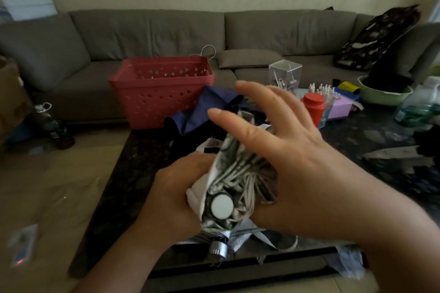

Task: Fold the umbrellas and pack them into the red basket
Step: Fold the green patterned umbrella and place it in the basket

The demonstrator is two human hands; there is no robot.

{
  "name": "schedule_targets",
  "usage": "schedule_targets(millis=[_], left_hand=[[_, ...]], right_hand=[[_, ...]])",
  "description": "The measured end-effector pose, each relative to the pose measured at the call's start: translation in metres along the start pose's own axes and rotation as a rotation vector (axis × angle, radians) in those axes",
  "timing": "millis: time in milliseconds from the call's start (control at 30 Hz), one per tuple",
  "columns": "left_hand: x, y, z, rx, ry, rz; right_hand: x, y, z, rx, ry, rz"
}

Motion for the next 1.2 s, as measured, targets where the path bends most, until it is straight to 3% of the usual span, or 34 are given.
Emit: schedule_targets(millis=[100,167,367,633,833,1000,1100,1200], left_hand=[[-0.009,-0.003,0.003,-0.077,-0.114,0.053],[-0.017,0.007,0.003,-0.184,-0.154,0.05],[-0.005,0.012,0.006,-0.325,0.0,0.18],[-0.001,0.02,0.004,-0.434,0.106,0.282],[0.002,0.022,0.006,-0.251,0.114,0.055],[0.007,-0.001,0.003,0.079,0.411,-0.255],[0.005,0.012,0.007,0.077,0.502,-0.351],[-0.001,0.007,0.005,0.153,0.549,-0.532]], right_hand=[[-0.007,0.004,-0.002,-0.03,-0.242,-0.05],[-0.01,0.002,-0.003,0.001,-0.319,-0.056],[-0.011,0.013,-0.001,0.01,-0.151,-0.034],[-0.032,0.016,0.001,0.037,-0.114,0.233],[-0.025,0.021,-0.005,-0.064,-0.171,0.571],[-0.014,0.027,-0.002,-0.107,0.047,0.802],[-0.019,0.022,0.0,-0.065,0.059,0.655],[-0.035,0.009,0.007,-0.105,0.176,0.501]])
Point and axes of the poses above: each hand's wrist, its own z-axis towards the middle knuckle, its own x-axis out of the back of the hand, y = z × x, the point moved 6 cm from there along z, towards the middle knuckle, and after that the axes turned 10 degrees about -z, right-handed, at the moved point
